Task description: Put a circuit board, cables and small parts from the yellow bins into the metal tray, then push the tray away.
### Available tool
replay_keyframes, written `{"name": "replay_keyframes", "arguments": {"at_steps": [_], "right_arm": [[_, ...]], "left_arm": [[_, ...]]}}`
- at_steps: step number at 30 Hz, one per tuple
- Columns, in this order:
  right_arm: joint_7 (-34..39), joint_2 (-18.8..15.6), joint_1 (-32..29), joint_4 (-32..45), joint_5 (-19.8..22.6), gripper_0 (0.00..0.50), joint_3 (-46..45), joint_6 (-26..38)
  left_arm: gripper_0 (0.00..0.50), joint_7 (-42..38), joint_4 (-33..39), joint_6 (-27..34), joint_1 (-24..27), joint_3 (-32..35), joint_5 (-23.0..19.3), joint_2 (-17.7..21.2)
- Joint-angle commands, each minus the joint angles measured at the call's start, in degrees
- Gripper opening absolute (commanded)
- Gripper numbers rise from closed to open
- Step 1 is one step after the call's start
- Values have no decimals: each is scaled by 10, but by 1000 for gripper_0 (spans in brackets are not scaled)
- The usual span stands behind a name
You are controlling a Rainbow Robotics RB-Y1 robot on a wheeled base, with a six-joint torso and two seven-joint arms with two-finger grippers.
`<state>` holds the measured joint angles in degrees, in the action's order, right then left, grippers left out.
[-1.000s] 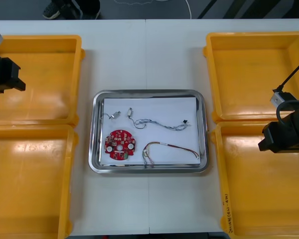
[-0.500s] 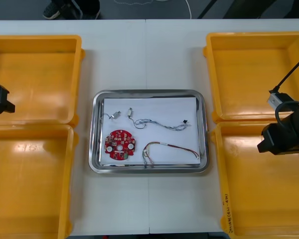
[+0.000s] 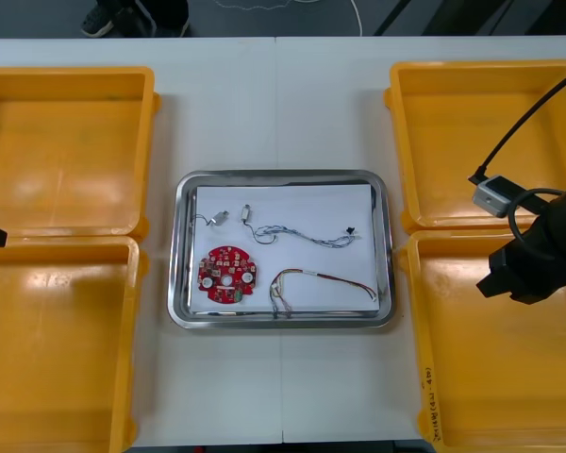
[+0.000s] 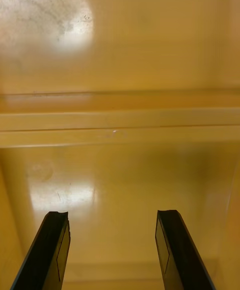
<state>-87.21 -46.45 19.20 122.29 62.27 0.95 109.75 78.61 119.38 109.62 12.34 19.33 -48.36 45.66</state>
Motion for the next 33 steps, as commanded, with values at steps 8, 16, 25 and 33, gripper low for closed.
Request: {"name": "replay_keyframes", "arguments": {"at_steps": [8, 16, 25, 33], "right_arm": [[-97, -7, 108, 31, 7, 500, 109, 2], [-161, 33, 149, 32, 6, 500, 163, 2], [-183, 87, 200, 32, -18, 500, 236, 2], [-194, 138, 236, 32, -74, 500, 310, 2]], "left_arm": [[500, 52, 26, 4, -49, 19, -13, 17], [500, 67, 38, 4, -72, 22, -4, -7], [500, 78, 52, 4, -85, 26, 4, -22], [500, 82, 52, 4, -85, 26, 4, -23]]}}
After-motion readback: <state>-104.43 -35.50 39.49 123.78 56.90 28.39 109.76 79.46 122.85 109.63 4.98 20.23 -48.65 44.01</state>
